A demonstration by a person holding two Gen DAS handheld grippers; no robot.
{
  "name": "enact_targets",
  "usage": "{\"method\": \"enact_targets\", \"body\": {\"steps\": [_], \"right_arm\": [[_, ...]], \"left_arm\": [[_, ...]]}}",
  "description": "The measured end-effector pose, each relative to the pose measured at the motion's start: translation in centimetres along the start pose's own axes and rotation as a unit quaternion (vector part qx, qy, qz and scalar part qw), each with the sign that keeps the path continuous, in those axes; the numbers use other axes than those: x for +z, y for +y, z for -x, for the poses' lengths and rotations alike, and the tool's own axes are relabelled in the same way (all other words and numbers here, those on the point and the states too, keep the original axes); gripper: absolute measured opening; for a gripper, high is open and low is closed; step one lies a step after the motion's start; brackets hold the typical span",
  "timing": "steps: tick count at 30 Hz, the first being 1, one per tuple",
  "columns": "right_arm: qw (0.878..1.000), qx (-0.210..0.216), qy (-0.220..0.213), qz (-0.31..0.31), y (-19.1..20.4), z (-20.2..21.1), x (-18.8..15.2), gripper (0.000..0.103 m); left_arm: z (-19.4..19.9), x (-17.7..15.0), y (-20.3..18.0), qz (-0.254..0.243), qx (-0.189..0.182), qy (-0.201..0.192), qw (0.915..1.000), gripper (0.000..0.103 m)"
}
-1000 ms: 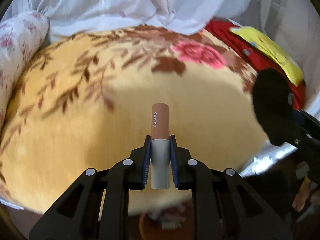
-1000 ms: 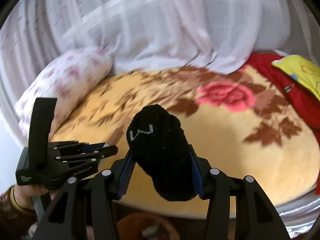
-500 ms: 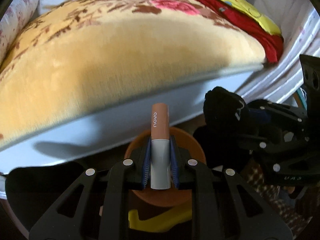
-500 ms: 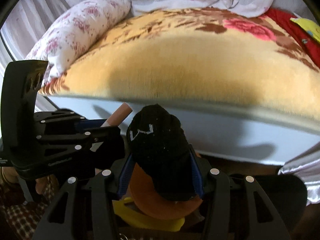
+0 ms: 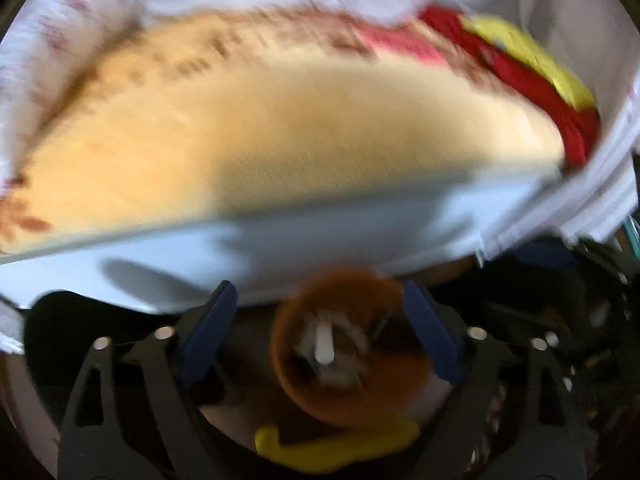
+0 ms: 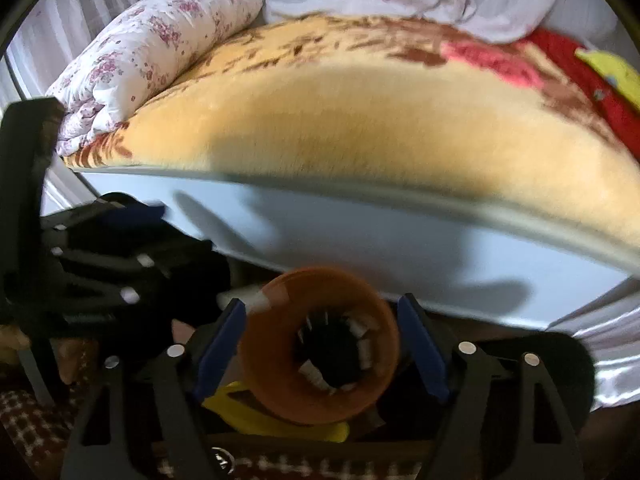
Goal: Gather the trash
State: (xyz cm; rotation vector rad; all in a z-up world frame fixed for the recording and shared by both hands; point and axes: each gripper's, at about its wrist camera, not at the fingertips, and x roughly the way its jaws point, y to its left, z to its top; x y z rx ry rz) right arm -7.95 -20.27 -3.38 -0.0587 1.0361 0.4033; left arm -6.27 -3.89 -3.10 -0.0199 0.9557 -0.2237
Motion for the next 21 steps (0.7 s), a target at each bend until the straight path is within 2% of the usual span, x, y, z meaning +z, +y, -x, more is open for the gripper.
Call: {"method": "enact_targets", "body": {"steps": [3, 8, 21], "right_arm": [[1.0, -0.017, -0.022, 0.01, -0.1, 1.0, 0.9, 0.081], [0.999, -0.025, -0.044, 0.006, -0.6, 1.8, 1.9, 0.081], [0.998, -0.026, -0.059, 0.0, -1.1, 2.0, 2.7, 0.082]], "left_arm": [[1.4, 0.9, 0.6, 0.032, 0.027, -0.037, 0.9984, 0.089], [2.5, 1.6, 1.0, 0.051, 0.038, -0.068, 0.9957, 0.09], [1.9, 1.7, 1.2, 0.054, 0.046, -0.064, 0.9955, 0.09]]}}
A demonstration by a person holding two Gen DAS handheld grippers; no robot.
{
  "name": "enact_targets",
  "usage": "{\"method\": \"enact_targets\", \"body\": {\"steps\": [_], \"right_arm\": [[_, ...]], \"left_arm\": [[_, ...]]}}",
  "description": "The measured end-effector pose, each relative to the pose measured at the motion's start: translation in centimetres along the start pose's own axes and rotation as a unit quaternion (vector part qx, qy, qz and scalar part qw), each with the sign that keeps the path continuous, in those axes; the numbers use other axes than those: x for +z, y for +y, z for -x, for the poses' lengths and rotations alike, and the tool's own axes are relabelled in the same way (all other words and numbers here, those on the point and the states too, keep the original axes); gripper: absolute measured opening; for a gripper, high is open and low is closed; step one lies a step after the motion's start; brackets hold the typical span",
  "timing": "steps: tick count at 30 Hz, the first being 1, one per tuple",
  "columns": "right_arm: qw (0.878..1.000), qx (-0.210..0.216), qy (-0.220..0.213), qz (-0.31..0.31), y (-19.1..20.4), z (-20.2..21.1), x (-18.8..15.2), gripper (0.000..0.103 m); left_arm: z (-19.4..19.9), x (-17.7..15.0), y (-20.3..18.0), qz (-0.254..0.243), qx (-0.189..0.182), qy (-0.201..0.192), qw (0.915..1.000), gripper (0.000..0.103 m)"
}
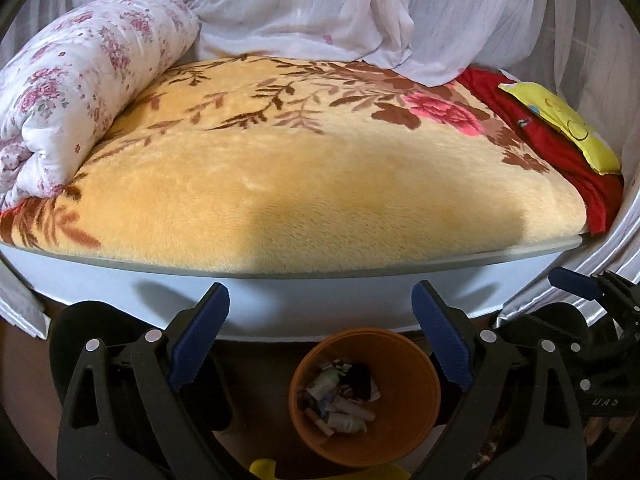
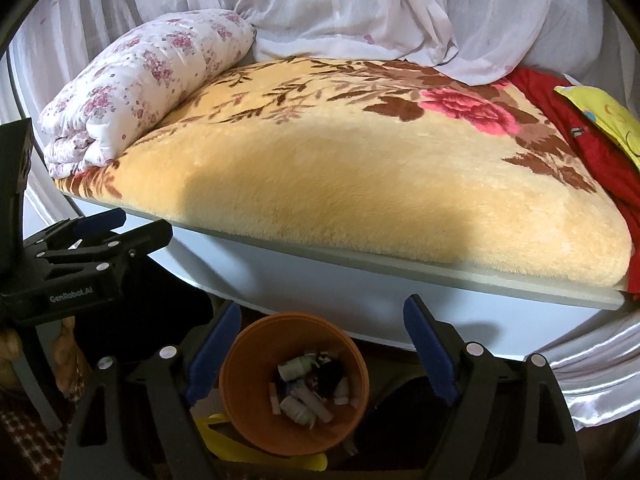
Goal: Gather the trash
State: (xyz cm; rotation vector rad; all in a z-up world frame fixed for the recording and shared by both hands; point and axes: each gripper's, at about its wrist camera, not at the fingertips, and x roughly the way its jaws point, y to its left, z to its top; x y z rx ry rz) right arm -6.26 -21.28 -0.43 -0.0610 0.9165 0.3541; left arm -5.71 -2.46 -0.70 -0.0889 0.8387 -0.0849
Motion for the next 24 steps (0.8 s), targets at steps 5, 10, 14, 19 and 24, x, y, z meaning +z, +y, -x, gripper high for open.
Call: {"method": "enact_targets", "body": {"steps": [5, 10, 14, 19, 24], "right_arm": [[1.0, -0.003, -0.012, 0.001, -0.2, 0.0, 1.0, 0.085], [1.0, -0.004, -0.028, 0.0, -0.2, 0.0, 2.3, 0.087], [0.999, -0.011, -0.041, 0.006, -0.1, 0.2, 3.2, 0.091], [0.998, -0.021, -0.061, 0.013, 0.2, 0.7, 4.3, 0.097], [0.996, -0.028, -0.078, 0.02, 0.5, 1.2, 5.5, 0.098]], "left_arm": [[0.0, 0.5, 0.2, 0.003, 0.008, -0.005, 0.9999, 0.09], [0.5, 1.5, 0.8, 0.012, 0.017, -0.021, 0.9996, 0.09], [1.1, 2.4, 1.3, 0.016, 0.027, -0.039, 0.9987, 0.09], [1.9, 3.3, 1.8, 0.018, 0.042, -0.059, 0.9972, 0.09], [2.3, 3.9, 2.0, 0.012, 0.059, -0.077, 0.9952, 0.09]]}}
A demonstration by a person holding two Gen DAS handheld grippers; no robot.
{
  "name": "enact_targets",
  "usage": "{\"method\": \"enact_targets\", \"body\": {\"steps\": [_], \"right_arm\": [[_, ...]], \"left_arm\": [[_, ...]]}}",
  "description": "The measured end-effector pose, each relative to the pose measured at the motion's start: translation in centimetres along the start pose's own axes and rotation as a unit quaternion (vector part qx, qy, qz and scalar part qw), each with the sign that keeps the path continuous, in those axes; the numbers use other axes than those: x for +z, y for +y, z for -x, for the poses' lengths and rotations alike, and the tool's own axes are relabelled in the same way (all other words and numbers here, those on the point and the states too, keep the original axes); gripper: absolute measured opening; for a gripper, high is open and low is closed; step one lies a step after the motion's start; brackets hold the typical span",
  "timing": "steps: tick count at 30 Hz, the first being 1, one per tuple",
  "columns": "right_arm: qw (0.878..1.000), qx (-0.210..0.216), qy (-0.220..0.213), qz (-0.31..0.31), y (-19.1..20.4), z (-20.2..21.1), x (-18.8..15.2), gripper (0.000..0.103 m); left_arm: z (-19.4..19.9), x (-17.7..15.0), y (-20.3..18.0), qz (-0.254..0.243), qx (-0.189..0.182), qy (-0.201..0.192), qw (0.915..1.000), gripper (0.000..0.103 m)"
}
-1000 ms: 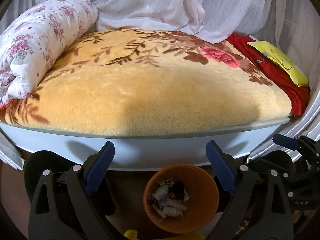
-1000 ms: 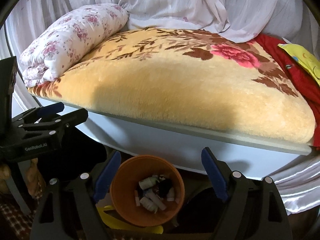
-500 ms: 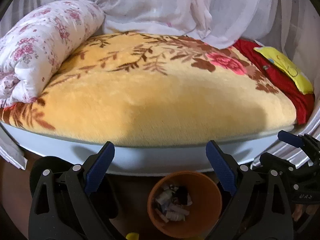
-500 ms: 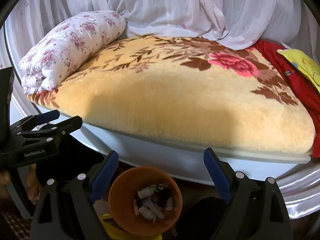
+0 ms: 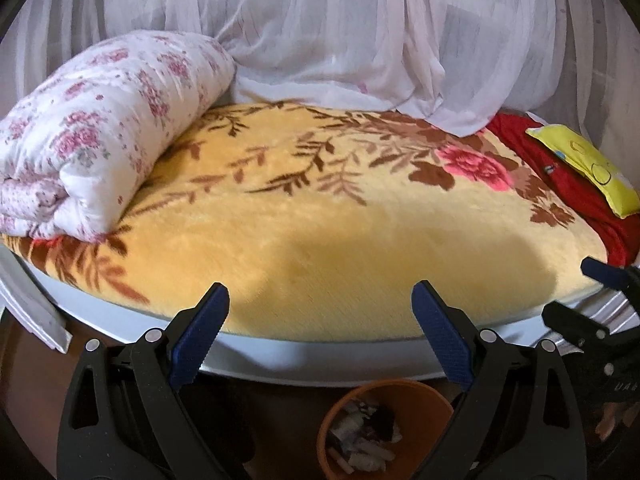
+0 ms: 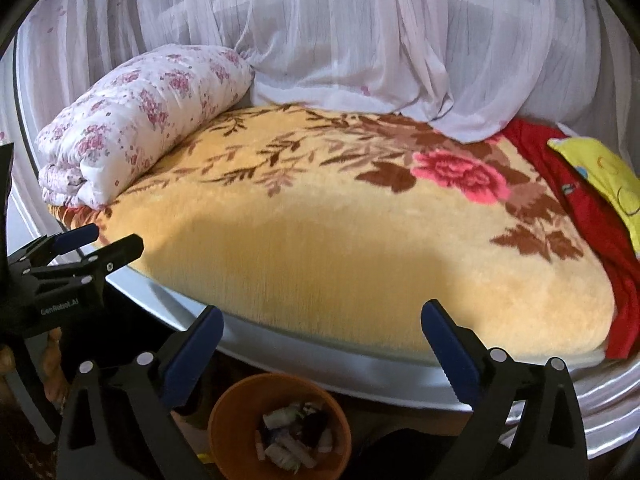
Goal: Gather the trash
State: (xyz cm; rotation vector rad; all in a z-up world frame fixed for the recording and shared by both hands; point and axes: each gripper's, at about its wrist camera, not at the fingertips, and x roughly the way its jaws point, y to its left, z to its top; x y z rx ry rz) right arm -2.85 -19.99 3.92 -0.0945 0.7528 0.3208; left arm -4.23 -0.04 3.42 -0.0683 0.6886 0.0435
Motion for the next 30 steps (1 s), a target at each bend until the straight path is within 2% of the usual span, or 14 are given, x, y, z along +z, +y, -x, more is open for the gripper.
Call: {"method": "enact_targets", "body": {"steps": [8, 18, 24, 30], "right_arm": [[1.0, -0.009, -0.02, 0.016, 0.8, -0.4, 2.6, 0.098], [0.999, 0.005, -0.052, 0.0, 1.0, -1.7, 5.5, 0.098], [0.997, -0.017, -0.078, 0.008, 1.7, -2.5, 5.7, 0.098], [0.996, -0.006, -0.084, -0.011, 1.3, -3.3, 5.5, 0.098]], "left_arm": [[0.4, 1.0, 0.8, 0.002, 0.016, -0.022, 0.9996, 0.09], [1.3, 3.3, 2.8, 0.037, 0.028, -0.058, 0.9973, 0.092], [1.4, 3.9, 2.4, 0.007, 0.058, -0.079, 0.9952, 0.093], [0.8, 3.9, 2.2, 0.004, 0.053, -0.075, 0.9958, 0.094]]}}
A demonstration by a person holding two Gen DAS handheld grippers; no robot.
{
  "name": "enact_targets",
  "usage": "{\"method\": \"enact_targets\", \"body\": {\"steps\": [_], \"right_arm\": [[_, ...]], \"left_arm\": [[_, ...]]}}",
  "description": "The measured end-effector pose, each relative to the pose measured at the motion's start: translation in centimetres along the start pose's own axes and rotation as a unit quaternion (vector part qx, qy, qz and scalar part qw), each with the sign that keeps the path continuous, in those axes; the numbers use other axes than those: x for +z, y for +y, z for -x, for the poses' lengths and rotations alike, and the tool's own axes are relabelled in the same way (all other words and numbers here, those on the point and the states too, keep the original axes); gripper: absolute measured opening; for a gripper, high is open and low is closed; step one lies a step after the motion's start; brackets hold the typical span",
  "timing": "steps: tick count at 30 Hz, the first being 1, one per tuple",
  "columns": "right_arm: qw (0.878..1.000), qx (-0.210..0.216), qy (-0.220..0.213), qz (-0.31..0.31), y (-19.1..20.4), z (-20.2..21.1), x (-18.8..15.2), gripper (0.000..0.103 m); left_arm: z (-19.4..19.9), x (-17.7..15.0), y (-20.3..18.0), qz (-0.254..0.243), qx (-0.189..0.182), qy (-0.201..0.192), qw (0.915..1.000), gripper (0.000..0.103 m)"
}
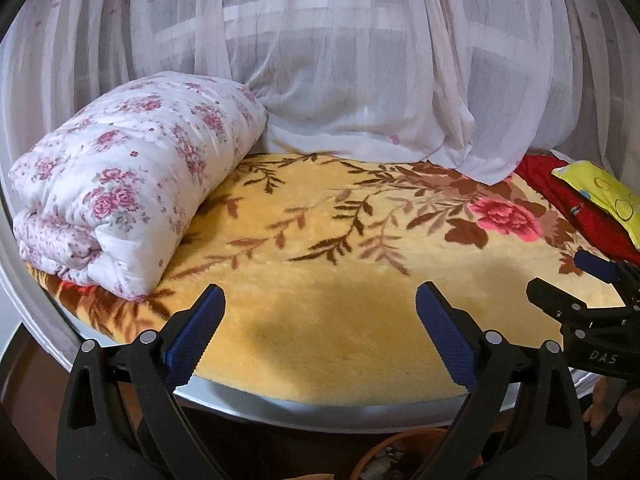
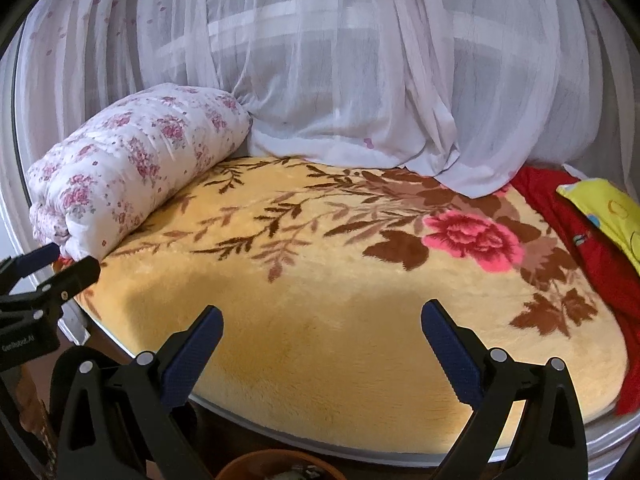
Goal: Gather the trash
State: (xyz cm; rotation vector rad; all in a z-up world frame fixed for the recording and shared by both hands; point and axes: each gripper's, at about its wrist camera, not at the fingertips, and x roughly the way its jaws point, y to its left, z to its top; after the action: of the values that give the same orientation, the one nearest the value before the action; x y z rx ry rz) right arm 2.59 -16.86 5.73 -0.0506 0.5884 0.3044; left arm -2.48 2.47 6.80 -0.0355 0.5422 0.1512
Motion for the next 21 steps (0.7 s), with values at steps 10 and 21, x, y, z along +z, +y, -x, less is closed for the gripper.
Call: {"method": "enact_targets", "body": {"steps": [10, 21], "right_arm": [[0.999, -0.036, -0.039, -0.005, -1.2, 0.8, -0.3, 0.098], [0.997, -0.052, -0.057, 0.013, -0.9, 1.2, -0.1, 0.098]], "left_arm": [[-1.4, -0.1, 0.1, 0.001, -0.005, 0.013, 0.9999, 0.094], [-1.9, 0.0, 0.1, 0.0, -0.014, 0.017, 0.9998, 0.094]]}}
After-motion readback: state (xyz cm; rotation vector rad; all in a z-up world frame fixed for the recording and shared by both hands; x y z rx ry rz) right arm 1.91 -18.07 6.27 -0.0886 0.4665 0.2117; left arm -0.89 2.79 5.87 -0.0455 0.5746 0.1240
